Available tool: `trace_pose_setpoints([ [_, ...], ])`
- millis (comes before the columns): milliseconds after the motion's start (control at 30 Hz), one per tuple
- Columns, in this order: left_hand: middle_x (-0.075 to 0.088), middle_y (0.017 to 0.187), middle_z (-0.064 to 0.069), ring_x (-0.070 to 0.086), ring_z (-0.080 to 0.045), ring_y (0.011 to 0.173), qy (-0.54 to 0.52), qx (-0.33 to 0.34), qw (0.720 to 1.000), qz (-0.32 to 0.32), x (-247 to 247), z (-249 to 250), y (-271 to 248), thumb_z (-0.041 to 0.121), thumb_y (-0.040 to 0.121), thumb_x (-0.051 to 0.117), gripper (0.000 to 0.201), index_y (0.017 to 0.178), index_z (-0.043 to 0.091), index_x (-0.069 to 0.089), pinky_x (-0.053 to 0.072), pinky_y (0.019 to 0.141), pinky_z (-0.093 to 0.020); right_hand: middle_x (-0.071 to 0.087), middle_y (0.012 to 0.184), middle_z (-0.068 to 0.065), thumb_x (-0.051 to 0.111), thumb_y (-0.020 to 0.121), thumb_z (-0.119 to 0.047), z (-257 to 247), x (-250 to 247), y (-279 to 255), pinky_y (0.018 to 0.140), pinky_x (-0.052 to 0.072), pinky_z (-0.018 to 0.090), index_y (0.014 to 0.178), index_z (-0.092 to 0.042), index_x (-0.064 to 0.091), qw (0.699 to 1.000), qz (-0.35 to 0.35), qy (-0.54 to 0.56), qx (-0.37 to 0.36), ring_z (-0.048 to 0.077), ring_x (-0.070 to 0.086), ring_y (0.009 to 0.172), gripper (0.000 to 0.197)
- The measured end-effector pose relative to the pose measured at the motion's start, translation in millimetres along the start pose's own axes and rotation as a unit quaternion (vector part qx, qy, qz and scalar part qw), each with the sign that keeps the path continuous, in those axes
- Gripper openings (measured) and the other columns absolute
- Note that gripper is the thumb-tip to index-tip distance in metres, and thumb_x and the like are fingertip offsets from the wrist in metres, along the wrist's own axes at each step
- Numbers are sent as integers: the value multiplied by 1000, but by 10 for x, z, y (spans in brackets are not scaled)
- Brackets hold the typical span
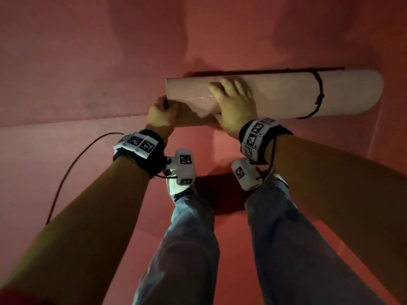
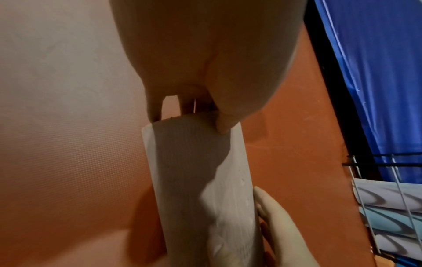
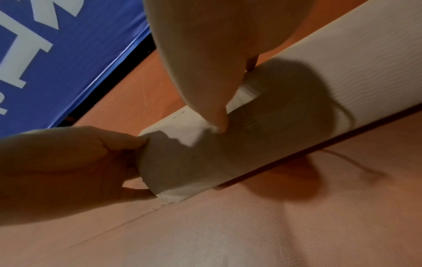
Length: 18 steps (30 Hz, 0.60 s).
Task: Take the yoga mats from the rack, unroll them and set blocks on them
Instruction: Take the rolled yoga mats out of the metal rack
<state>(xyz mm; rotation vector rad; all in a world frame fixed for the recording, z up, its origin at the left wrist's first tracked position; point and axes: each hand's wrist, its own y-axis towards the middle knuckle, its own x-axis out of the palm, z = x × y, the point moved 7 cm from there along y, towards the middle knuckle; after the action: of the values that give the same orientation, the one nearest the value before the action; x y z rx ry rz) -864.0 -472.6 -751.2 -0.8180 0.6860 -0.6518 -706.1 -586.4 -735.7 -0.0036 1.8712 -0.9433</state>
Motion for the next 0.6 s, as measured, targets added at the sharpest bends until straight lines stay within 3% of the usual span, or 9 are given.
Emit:
trace_pose_setpoints([
  [100,66,107,-12,59,-23,91,11,-2,1000,15,36,-168,205,13,96,49,34,127,6,60,48,75,-31,27,156,-1,64,88,-28,31,169,111,115,26,51,149,-32,30,1000,-11,-3,-3,31,28,141,71],
  [267,65,118,-16,60,-24,102,52,2,998,33,88,-355,419,10,98,48,35,131,4,57,47,83,-31,21,159,-2,62,89,-22,38,371,220,117,21,49,151,-34,25,1000,-13,-3,-4,30,23,144,73],
  [367,65,122,-16,60,-31,111,66,-8,997,45,102,-366,465,11,98,47,37,133,5,55,48,89,-35,20,160,-2,59,89,-23,62,378,229,119,19,49,152,-31,25,1000,-9,10,-15,29,18,147,72],
  [467,63,125,-16,59,-32,113,82,-25,995,45,124,-297,402,12,95,49,42,137,6,52,50,94,-36,20,160,-1,61,88,-26,81,297,161,116,26,48,152,-28,25,999,-30,38,-18,30,20,146,74],
  [600,53,139,-12,53,-33,124,95,-46,992,69,26,43,124,35,82,50,67,146,20,40,46,105,-45,20,161,3,61,86,-33,139,-133,-97,117,25,48,153,-27,24,995,-28,89,20,31,23,145,77],
])
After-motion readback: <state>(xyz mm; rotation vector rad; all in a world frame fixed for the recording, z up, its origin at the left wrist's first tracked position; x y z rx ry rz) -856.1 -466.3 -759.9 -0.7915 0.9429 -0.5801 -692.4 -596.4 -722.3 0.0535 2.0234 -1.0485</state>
